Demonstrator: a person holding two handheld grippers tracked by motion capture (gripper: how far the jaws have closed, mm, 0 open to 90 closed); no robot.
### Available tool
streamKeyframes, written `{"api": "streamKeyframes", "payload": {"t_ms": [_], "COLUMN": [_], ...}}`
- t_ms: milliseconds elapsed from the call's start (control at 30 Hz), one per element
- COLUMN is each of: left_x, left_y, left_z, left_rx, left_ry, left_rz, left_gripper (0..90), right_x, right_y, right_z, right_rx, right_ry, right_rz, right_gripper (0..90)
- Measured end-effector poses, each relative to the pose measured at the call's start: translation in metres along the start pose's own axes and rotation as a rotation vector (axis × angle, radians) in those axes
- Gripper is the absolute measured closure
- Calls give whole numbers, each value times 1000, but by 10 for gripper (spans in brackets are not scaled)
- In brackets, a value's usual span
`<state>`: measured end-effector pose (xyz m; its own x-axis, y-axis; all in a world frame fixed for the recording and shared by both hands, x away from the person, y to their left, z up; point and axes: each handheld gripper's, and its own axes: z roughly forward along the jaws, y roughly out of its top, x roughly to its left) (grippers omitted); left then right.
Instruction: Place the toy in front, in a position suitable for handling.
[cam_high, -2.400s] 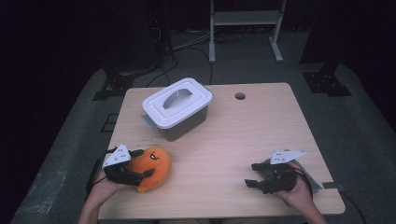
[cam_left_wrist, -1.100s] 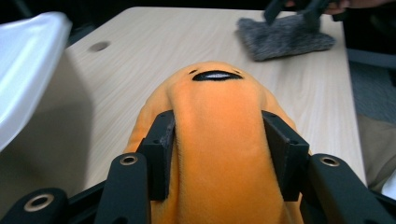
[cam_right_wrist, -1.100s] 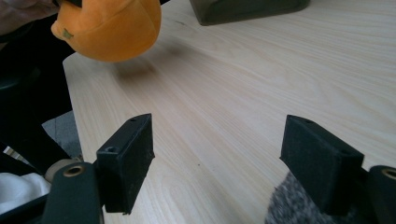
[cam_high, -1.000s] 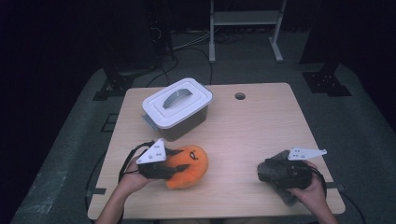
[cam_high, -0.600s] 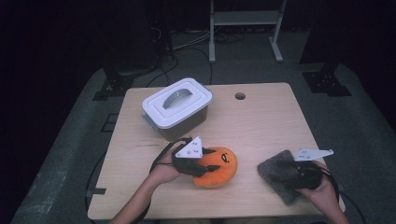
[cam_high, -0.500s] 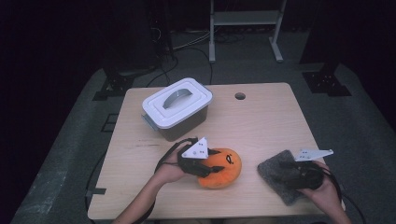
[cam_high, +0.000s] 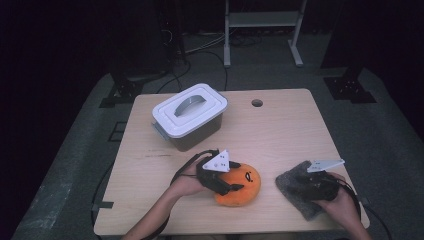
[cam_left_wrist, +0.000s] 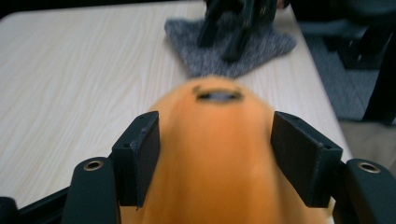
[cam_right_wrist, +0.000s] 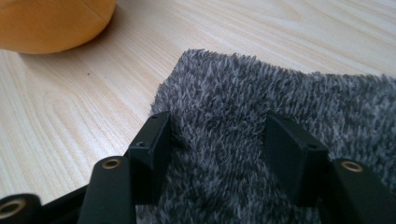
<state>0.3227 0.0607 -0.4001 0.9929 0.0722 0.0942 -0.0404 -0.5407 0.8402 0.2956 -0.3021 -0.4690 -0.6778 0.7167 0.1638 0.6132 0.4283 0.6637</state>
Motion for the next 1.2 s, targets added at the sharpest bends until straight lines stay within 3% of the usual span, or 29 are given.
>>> {"api": "streamKeyframes", "payload": {"t_ms": [100, 233, 300, 467, 533, 667, 933, 1033, 1200], "left_x": [-4, -11, -14, -19, -19, -17, -14, -16, -15], "left_y": [2, -9, -18, -37, -43, -50, -55, -52, -53], "left_z": [-12, -24, -30, -43, -46, -44, -32, -29, -26], "left_rx": [-16, 11, 12, 10, 17, 21, 2, -2, -1], "left_ry": [21, 63, 72, 104, 103, 104, 92, 94, 84], "left_rz": [-12, -31, -52, -101, -117, -141, -164, -153, -147], "left_gripper": [280, 252, 247, 259, 335, 362, 345, 332, 290], "right_x": [0, 2, 5, 3, 0, -1, 7, 9, 7], "right_y": [-1, 0, 2, 9, 9, 8, 3, 4, 9], "right_z": [2, 2, 1, -5, -4, 3, 8, 8, 6], "right_rx": [-7, -1, 13, 11, 25, 49, 27, 34, 58], "right_ry": [22, 17, -1, -16, -21, -25, -103, -120, -110], "right_rz": [23, 32, 1, -27, -29, -38, -81, -71, -17], "right_gripper": [336, 298, 306, 307, 306, 307, 306, 367, 578]}}
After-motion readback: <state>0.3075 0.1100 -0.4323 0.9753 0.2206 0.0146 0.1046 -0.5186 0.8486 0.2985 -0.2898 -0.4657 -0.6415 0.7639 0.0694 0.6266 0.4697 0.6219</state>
